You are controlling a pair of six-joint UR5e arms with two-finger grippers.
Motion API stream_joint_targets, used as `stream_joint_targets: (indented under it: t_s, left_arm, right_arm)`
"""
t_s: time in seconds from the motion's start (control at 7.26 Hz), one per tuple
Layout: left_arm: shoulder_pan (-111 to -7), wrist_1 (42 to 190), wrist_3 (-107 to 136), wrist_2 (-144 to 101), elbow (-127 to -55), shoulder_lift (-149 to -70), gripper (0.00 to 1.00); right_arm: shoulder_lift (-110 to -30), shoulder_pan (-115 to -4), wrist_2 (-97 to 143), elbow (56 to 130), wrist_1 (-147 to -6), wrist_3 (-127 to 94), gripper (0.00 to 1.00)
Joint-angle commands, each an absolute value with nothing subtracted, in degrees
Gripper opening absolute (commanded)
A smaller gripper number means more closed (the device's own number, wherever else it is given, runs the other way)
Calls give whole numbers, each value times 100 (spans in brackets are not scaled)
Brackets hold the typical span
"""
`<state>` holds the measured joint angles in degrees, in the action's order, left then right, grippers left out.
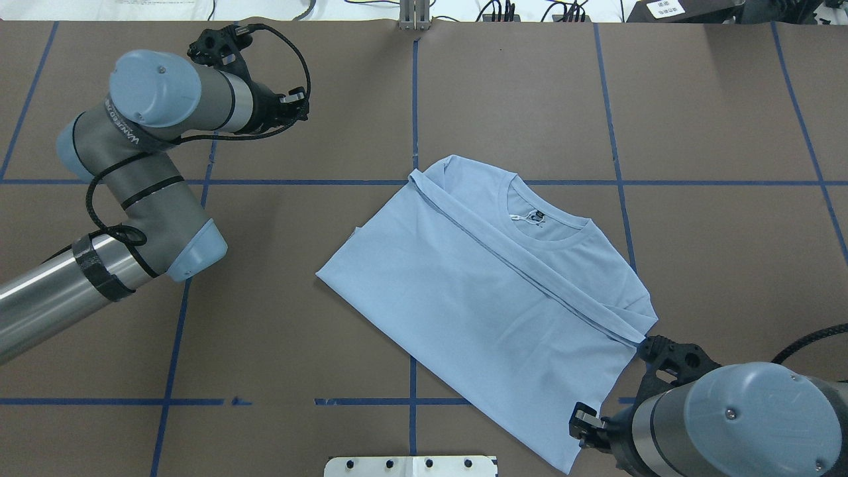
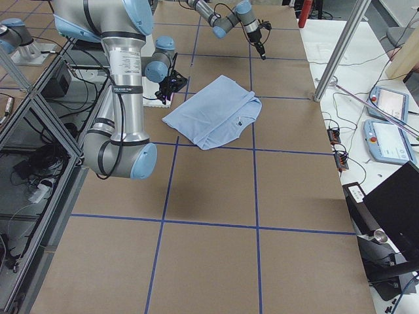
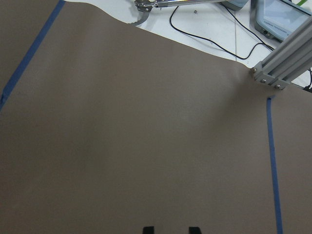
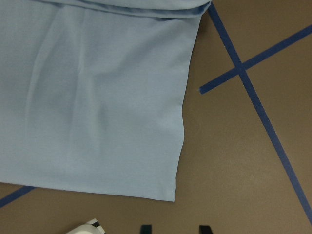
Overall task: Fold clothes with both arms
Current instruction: 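Drag the shirt corner toward the robot with the right gripper, then move both grippers onto the folded shirt's edges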
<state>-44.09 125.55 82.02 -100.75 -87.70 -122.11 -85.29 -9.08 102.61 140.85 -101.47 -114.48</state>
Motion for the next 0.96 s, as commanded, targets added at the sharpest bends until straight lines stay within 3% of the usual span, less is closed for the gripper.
stream_joint_targets:
  t_s: [0.0,0.28,0.55,0.83]
  left_arm:
    - [-3940,12411,8952,-10187,-9603,-11753,39]
    - [-3141,10835,9664,-10134,-10490,-11716,42]
    - [-2578,10758,10307,-9855,-10459,-11533,46]
    - [-2523,10784,10230,-9791,-10180,-11645,46]
  right_arm:
    - [-8090,-1831,10309,14212,-10151,-11461,100]
    - [-7343,-2764,10257,13496,-10116,-11374,100]
    - [-6988,-3014,10248,12799,-9994,-11040,100]
    - [-6979,-3041,10239,12797,-9976,-11039,100]
